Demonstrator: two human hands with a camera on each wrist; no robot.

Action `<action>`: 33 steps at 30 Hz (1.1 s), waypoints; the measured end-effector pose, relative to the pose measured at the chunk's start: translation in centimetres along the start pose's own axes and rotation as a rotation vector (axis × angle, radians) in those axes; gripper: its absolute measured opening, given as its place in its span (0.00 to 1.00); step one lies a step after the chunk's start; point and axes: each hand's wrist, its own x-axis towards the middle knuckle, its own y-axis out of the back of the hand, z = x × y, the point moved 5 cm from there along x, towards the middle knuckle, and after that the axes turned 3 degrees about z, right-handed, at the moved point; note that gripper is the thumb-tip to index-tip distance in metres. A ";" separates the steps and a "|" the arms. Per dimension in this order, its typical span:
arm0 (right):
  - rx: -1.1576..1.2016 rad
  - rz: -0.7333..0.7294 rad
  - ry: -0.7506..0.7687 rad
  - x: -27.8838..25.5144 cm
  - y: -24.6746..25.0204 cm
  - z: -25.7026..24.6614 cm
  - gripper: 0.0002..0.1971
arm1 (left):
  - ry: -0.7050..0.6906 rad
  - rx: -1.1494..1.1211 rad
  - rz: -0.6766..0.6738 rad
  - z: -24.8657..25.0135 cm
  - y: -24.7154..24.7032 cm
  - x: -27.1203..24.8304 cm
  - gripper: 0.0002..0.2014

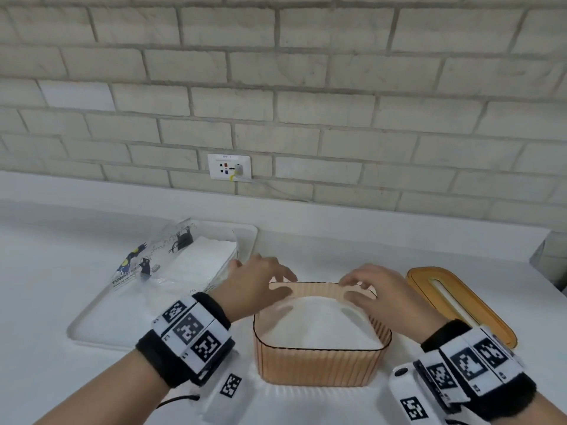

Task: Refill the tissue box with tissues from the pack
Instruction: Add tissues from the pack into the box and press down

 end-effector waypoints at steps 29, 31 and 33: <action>0.287 0.110 -0.326 2.7 -4.3 4.3 0.17 | 0.689 0.178 0.078 -19.4 0.7 3.8 0.15; 0.289 0.105 -0.325 2.7 -4.3 4.2 0.17 | 0.649 0.098 0.089 -17.6 2.3 3.6 0.16; 0.291 0.084 -0.325 2.6 -4.2 4.2 0.17 | 0.583 -0.011 0.162 -15.7 4.7 3.2 0.17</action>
